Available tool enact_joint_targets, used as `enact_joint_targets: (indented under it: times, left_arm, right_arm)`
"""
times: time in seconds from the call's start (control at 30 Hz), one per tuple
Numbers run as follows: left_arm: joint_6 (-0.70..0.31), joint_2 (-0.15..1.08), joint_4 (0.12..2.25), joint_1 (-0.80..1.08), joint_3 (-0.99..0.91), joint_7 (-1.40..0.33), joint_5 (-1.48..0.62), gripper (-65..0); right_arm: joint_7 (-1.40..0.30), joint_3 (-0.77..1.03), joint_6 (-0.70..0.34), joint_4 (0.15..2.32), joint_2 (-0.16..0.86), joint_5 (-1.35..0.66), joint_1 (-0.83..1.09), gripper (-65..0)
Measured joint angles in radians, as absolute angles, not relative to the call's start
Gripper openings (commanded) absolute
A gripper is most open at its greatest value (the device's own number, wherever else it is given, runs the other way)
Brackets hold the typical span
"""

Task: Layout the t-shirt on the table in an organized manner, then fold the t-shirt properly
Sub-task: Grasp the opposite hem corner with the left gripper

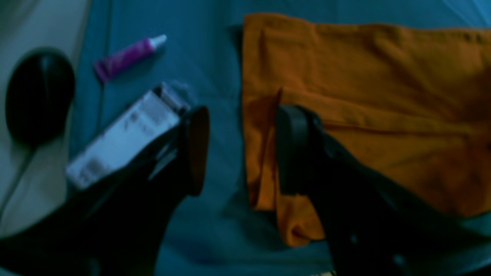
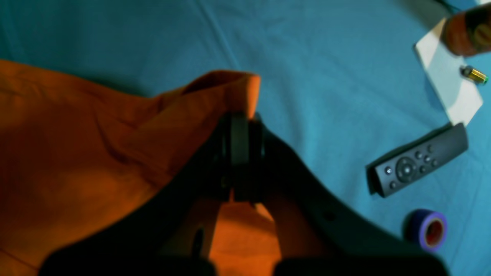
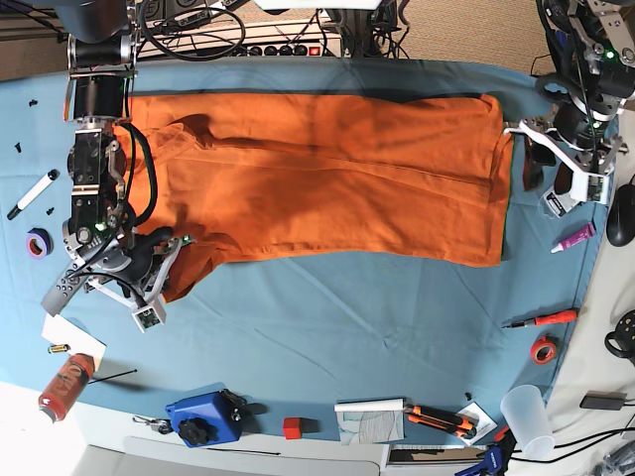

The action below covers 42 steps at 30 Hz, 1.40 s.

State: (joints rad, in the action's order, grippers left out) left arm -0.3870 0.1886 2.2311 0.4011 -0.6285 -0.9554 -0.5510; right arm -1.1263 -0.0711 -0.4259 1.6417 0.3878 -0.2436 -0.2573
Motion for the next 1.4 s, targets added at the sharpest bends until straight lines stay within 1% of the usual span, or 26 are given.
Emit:
enact_joint_targets:
  times: [0.1,0.13,0.2,0.37,0.53,0.63,0.73,0.8,0.83,0.9,0.93,1.13,1.2,1.23,1.3,1.33,1.4]
  left_arm:
    - [-0.505,0.189,2.2,0.395,-0.622,-0.91,-0.588,-36.0]
    - [-0.518,0.191,2.181,0.381,-0.609,-0.92,-0.588,-36.0]
    - [-0.521,0.208,2.13,0.339,-0.569,-0.945,-0.585,-36.0]
    - [-0.518,0.3,1.942,0.178,-0.428,-0.979,-0.577,-36.0]
    - [-0.515,0.337,1.745,-0.014,-0.362,-0.928,-0.46,-36.0]
    - [-0.557,0.347,1.627,-0.106,-0.339,-0.923,-0.434,-36.0]
    - [-0.597,0.368,1.478,-0.184,-0.256,-0.925,-0.43,-36.0]
    - [-0.603,0.385,1.377,-0.237,-0.196,-0.918,-0.386,-36.0]
    - [-0.602,0.395,1.329,-0.265,-0.167,-0.909,-0.361,-36.0]
    - [-0.55,0.413,1.249,-0.311,-0.127,-0.873,-0.345,-36.0]
    - [-0.542,0.418,1.215,-0.331,-0.115,-0.869,-0.344,-36.0]
    - [-0.551,0.419,1.115,-0.378,-0.1,-0.863,-0.352,-36.0]
    - [-0.547,0.419,1.115,-0.381,-0.101,-0.914,-0.391,-36.1]
    - [-0.551,0.419,1.117,-0.384,-0.102,-0.959,-0.418,-37.1]
    - [-0.595,0.424,1.118,-0.39,-0.106,-1.044,-0.486,-42.6]
    - [-0.607,0.424,1.118,-0.39,-0.106,-1.072,-0.527,-46.7]
    - [-0.608,0.424,1.116,-0.385,-0.105,-1.085,-0.59,-57.4]
  right_arm:
    - [-1.13,-0.071,-0.426,1.646,0.388,-0.243,-0.234,-65.0]
    - [-1.13,-0.071,-0.427,1.646,0.388,-0.243,-0.227,-65.0]
    - [-1.134,-0.072,-0.426,1.646,0.388,-0.244,-0.216,-65.0]
    - [-1.134,-0.072,-0.427,1.646,0.388,-0.244,-0.188,-65.0]
    - [-1.137,-0.071,-0.426,1.645,0.389,-0.24,-0.184,-65.0]
    - [-1.137,-0.072,-0.426,1.646,0.388,-0.24,-0.186,-65.0]
    - [-1.137,-0.071,-0.426,1.646,0.388,-0.24,-0.185,-65.0]
    - [-1.137,-0.071,-0.426,1.646,0.388,-0.239,-0.186,-65.0]
    - [-1.137,-0.071,-0.426,1.646,0.388,-0.241,-0.186,-65.0]
    - [-1.138,-0.071,-0.426,1.646,0.388,-0.238,-0.185,-65.0]
    - [-1.14,-0.071,-0.426,1.646,0.388,-0.24,-0.185,-65.0]
    - [-1.148,-0.071,-0.426,1.646,0.388,-0.239,-0.185,-65.0]
    - [-1.148,-0.071,-0.426,1.646,0.388,-0.24,-0.185,-65.0]
    - [-1.148,-0.071,-0.426,1.646,0.388,-0.24,-0.185,-65.0]
    - [-1.149,-0.071,-0.426,1.646,0.388,-0.239,-0.185,-65.0]
    - [-1.148,-0.071,-0.426,1.646,0.388,-0.239,-0.186,-65.0]
    - [-1.148,-0.071,-0.426,1.646,0.388,-0.239,-0.185,-65.0]
